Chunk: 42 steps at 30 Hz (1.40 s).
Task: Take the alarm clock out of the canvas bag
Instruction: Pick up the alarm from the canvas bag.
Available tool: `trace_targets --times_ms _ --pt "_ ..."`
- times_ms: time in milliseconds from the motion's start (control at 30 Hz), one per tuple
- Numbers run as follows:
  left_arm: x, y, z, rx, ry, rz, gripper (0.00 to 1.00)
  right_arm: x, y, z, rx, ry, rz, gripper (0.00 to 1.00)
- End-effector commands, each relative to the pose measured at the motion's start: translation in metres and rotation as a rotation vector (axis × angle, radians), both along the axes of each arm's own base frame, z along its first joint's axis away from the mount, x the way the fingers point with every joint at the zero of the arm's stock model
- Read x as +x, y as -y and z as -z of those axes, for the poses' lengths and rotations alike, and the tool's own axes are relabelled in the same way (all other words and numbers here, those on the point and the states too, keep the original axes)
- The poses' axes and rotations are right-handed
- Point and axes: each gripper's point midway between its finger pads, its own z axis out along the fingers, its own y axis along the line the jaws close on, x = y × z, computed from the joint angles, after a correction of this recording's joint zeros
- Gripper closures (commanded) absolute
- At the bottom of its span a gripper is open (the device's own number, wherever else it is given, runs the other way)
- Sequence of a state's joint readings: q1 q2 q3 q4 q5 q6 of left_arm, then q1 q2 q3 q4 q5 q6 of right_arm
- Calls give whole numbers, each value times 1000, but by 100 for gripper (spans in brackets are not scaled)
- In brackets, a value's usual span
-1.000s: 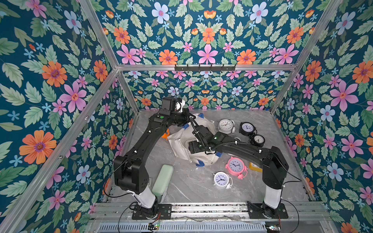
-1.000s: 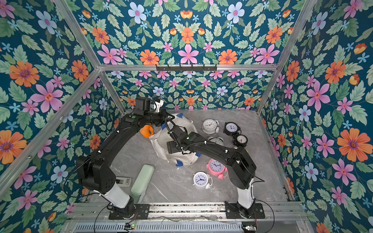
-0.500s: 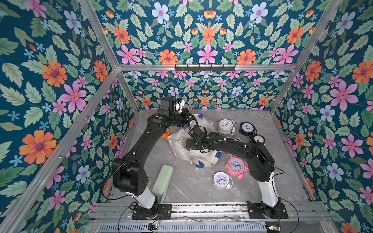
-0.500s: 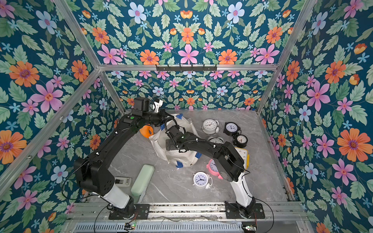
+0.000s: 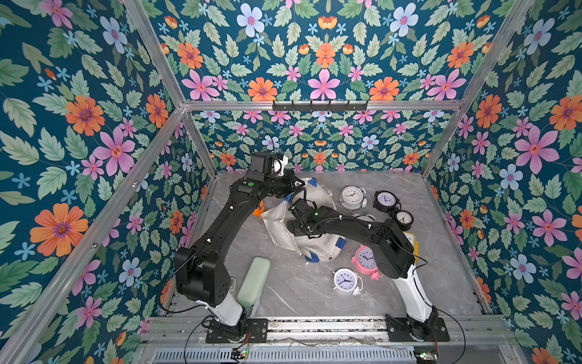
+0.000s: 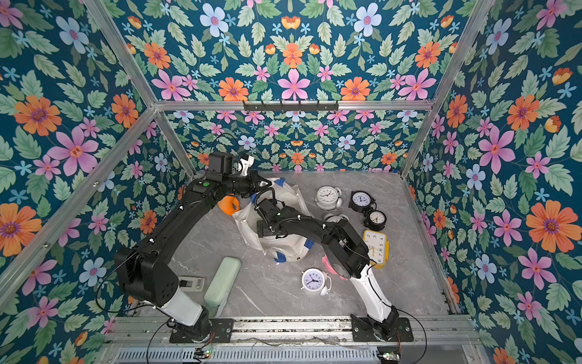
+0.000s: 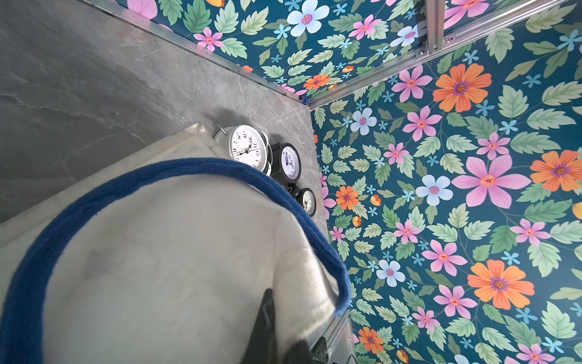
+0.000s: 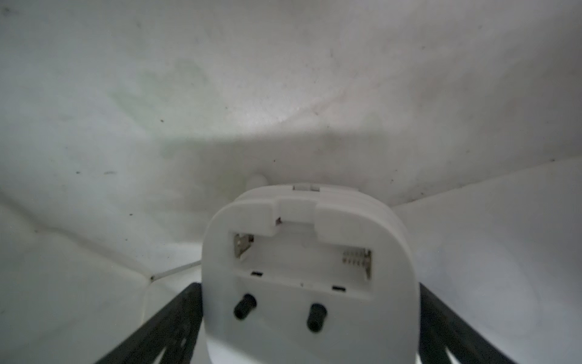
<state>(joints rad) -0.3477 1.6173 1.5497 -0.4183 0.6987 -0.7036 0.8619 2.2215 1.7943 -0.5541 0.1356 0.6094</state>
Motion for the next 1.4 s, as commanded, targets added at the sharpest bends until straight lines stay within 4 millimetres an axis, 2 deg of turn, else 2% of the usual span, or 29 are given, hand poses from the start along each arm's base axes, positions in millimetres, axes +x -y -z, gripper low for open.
trace_targets --times_ms 0,133,267,433,600,867,933,1033,1267,1367 --pt "-3 6 -14 -35 33 31 100 -5 10 11 -69 -35 9 2" --pt "-2 7 -15 -36 34 30 100 -5 13 13 -98 -44 12 5" --pt "-1 6 -14 -33 31 26 100 -7 12 3 -86 -37 -6 13" --pt "3 6 -11 -34 25 13 100 -13 14 -27 -51 -15 -44 20" --pt "13 8 -8 -51 9 -14 100 -28 23 -71 20 32 -95 24" --pt "32 14 -25 -133 13 -76 100 -59 60 -149 140 120 -140 29" --pt "36 15 -28 -157 13 -90 100 -68 72 -175 183 156 -147 29" --pt "41 21 -29 -187 -1 -119 100 -80 89 -199 235 178 -153 30" --pt "48 64 -46 -331 -31 -114 100 -106 136 -249 338 238 -135 31" --pt "54 72 -55 -393 -50 -127 100 -114 152 -262 358 250 -124 31"
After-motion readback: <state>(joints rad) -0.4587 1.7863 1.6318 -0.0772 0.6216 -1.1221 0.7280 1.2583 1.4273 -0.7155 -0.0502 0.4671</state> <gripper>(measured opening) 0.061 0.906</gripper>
